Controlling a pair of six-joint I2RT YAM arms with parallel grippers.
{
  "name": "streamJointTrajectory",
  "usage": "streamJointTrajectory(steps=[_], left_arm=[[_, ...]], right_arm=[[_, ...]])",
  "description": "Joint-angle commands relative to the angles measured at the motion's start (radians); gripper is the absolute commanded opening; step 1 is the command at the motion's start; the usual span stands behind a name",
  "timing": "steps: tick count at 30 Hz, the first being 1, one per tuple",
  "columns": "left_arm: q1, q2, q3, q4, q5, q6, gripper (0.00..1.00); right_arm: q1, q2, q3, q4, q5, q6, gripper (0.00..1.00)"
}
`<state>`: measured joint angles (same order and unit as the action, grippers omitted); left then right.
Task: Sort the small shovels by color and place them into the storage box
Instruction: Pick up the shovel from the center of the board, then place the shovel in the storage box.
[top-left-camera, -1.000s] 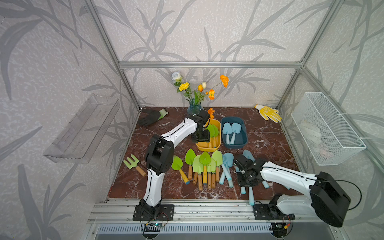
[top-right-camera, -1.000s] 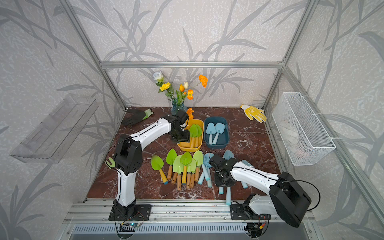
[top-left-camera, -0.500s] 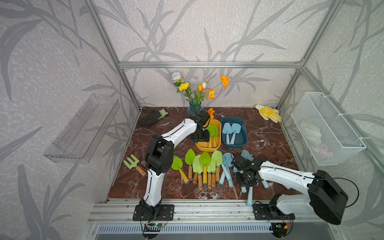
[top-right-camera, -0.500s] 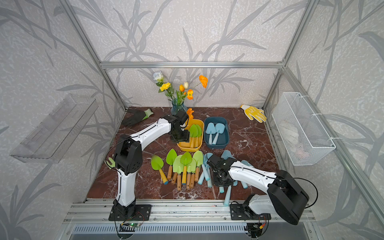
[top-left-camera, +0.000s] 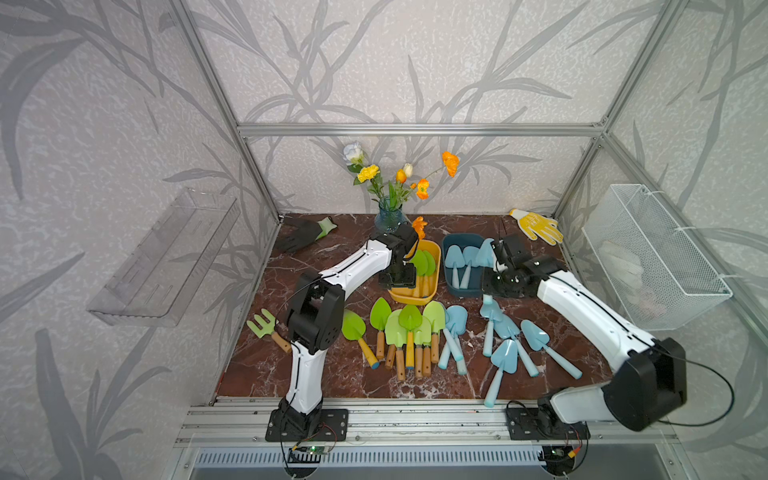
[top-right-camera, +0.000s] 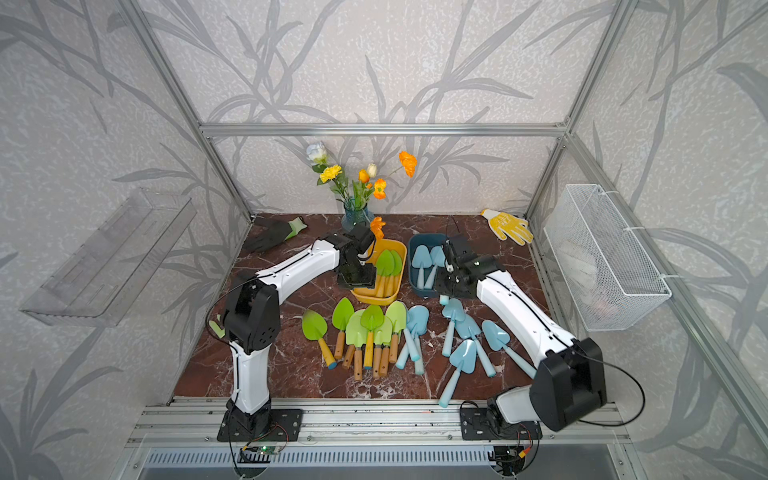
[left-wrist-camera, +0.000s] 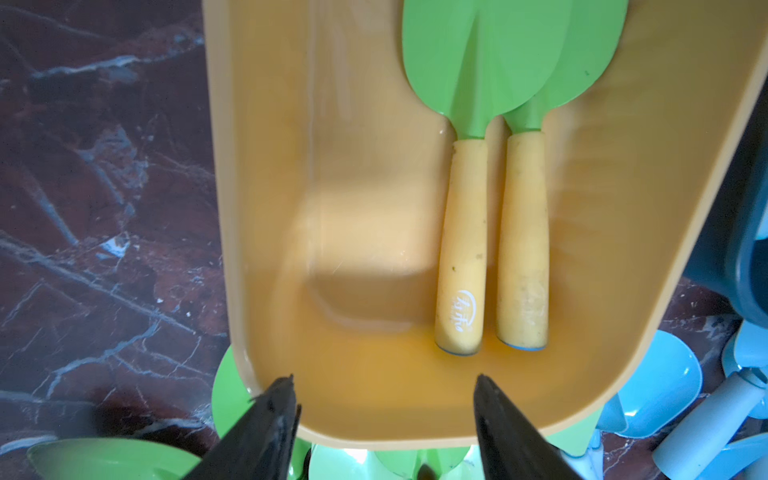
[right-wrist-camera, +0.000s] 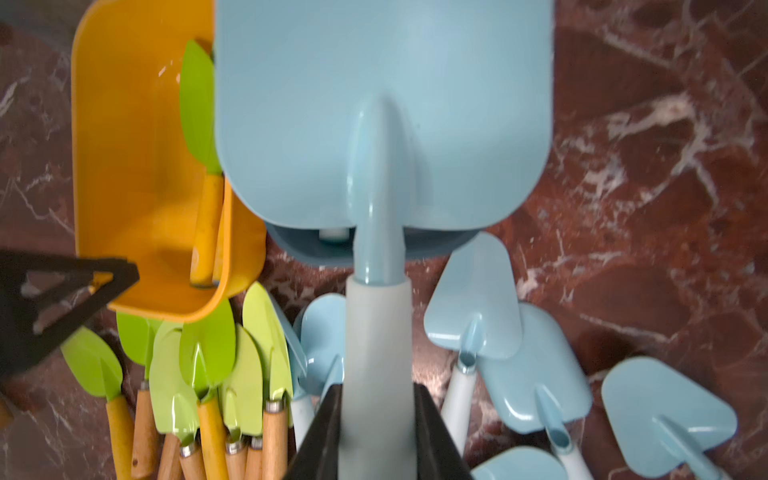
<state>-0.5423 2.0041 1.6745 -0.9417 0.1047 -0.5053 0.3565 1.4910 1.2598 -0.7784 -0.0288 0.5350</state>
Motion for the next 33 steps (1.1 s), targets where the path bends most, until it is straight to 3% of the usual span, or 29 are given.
streamJointTrajectory(steps=[1, 8, 16, 22, 28, 33], left_arm=[[0.012, -0.075, -0.049, -0.006, -0.045, -0.002, 0.69], [0.018, -0.168, -0.154, -0.023, -0.078, 0.013, 0.69], [0.024, -0.299, -0.307, -0.049, -0.117, 0.01, 0.7], [0.046, -0.364, -0.403, -0.062, -0.096, -0.004, 0.7], [0.06, -0.416, -0.484, -0.081, -0.05, -0.018, 0.76], [0.061, -0.435, -0.543, -0.088, -0.013, -0.037, 0.79]], right_arm=[[-0.04, 0.169, 0.158, 0.002, -0.087, -0.112, 0.15], [-0.084, 0.512, 0.415, -0.025, -0.114, -0.143, 0.15], [-0.112, 0.663, 0.475, -0.037, -0.086, -0.157, 0.16], [-0.125, 0.684, 0.46, -0.058, -0.045, -0.176, 0.18], [-0.125, 0.643, 0.441, -0.063, -0.042, -0.196, 0.42], [-0.122, 0.549, 0.402, -0.035, -0.042, -0.193, 0.47]])
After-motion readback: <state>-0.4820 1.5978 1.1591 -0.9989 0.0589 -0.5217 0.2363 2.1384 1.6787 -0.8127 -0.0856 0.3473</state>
